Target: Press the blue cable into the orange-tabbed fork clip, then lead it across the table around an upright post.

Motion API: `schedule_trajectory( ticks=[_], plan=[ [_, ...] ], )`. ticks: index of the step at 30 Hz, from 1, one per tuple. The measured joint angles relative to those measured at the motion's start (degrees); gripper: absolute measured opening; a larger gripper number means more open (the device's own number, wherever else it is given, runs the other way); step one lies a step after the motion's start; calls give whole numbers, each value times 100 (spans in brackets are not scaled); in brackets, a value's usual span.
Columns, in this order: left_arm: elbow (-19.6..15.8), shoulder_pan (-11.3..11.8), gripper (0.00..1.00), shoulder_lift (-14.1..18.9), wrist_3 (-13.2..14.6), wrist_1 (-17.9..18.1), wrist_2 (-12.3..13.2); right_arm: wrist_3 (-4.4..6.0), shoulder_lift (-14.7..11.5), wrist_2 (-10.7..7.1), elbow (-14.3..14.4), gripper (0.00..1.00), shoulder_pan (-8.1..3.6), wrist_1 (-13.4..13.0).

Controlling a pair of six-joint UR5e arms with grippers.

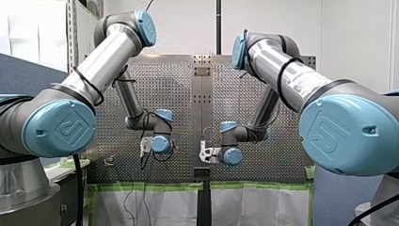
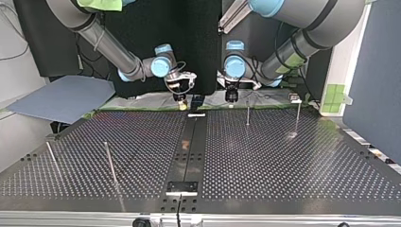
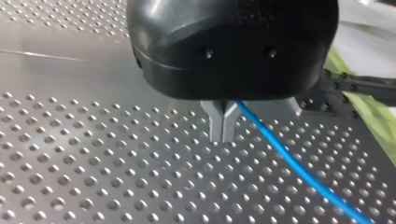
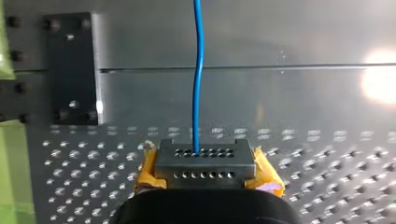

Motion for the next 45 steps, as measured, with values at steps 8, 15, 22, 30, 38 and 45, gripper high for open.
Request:
schedule_trajectory(
  ticks=[8,15,22,30,38,45],
  plan=[
    [-32,-139,0,380,-303,-273,-37,50,-367,2,1,0,47,367],
    [2,-204,0,787,-707,-306,5,123,-764,13,0,0,45,763],
    [172,-247,0,1159,-934,-536,32,150,-1157,23,1,0,75,997],
    [275,-313,0,1539,-884,-902,-48,167,-1549,23,0,0,79,1036],
    [300,-330,0,1948,-996,-1045,-75,246,-1939,19,-49,0,78,1119],
    [452,-347,0,2286,-1005,-1258,-56,253,-2284,25,-116,0,87,1251]
  ],
)
